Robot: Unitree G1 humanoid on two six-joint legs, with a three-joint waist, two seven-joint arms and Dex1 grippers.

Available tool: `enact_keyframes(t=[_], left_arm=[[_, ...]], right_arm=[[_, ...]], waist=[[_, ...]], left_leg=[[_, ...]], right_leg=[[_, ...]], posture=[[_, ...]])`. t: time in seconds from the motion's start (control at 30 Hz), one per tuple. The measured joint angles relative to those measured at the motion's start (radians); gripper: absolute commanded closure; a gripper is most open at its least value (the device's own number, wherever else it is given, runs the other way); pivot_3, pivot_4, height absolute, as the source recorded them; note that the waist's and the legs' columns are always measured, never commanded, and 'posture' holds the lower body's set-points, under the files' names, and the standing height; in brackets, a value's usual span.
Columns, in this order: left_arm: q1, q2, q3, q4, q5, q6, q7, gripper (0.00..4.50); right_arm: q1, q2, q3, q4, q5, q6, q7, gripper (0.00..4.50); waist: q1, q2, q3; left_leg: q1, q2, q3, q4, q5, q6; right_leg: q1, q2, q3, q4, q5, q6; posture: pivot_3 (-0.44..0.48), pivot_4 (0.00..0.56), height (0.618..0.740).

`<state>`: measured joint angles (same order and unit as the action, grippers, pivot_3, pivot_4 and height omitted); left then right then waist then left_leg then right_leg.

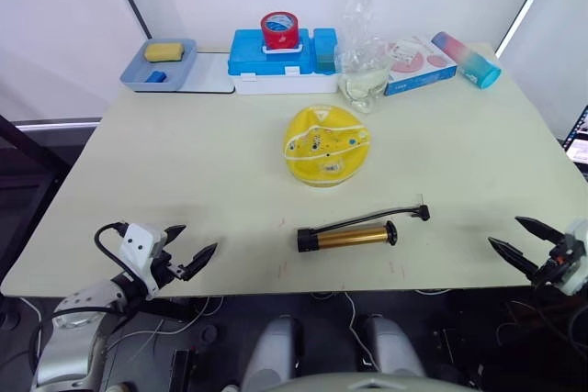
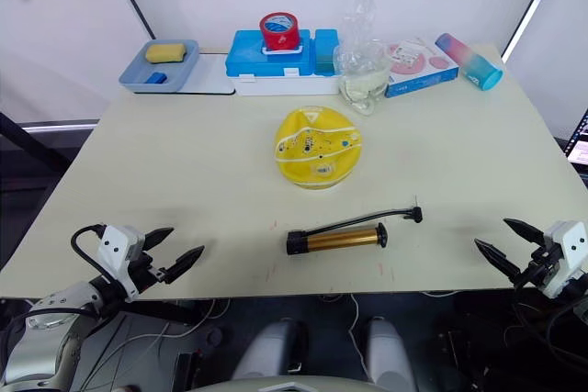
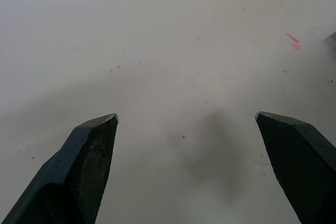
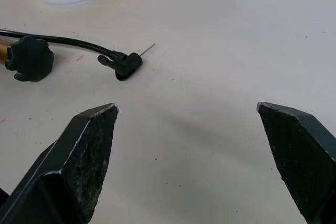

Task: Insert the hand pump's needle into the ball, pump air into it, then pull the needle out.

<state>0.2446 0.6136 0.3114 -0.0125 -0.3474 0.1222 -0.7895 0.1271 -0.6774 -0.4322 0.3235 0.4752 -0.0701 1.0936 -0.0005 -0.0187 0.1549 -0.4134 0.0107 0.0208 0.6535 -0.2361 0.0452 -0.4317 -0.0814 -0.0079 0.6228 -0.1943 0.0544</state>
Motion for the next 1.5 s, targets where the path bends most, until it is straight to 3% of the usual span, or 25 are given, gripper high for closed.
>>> enact_keyframes(t=[0.37,0.77,1.07,1.5], left_arm=[[-0.018,0.009,0.000,0.030,0.002,-0.022,-0.045,0.00],[-0.108,0.063,-0.024,0.026,0.011,-0.023,-0.093,0.00],[-0.254,0.124,-0.165,-0.110,0.009,0.100,-0.172,0.00],[-0.594,0.099,-0.399,-0.211,0.005,0.310,-0.240,0.00]], right_arm=[[-0.014,0.001,0.000,0.022,-0.001,-0.043,0.007,0.05],[0.060,0.003,0.001,-0.214,0.045,0.067,-0.034,0.05],[0.155,0.002,-0.001,-0.432,0.101,0.151,-0.033,0.05],[0.218,0.012,-0.009,-0.506,0.139,0.146,0.035,0.05]], waist=[[0.001,0.000,0.000],[0.016,0.000,0.000],[0.018,0.000,0.000],[0.015,0.000,0.000]], left_leg=[[0.000,0.000,0.000,0.000,0.000,0.000],[0.000,0.000,0.000,0.001,0.000,0.000],[0.000,0.000,-0.001,0.002,0.000,0.000],[-0.001,0.000,-0.001,0.011,0.000,0.000]], right_leg=[[0.000,0.000,0.000,0.000,0.000,0.000],[0.000,0.001,0.000,0.001,0.001,-0.001],[0.001,0.002,0.000,0.002,0.001,-0.001],[0.004,0.009,0.001,0.003,0.000,0.000]], posture=[[0.000,0.150,0.739],[0.000,0.150,0.739],[0.000,0.150,0.739],[0.000,0.150,0.739]])
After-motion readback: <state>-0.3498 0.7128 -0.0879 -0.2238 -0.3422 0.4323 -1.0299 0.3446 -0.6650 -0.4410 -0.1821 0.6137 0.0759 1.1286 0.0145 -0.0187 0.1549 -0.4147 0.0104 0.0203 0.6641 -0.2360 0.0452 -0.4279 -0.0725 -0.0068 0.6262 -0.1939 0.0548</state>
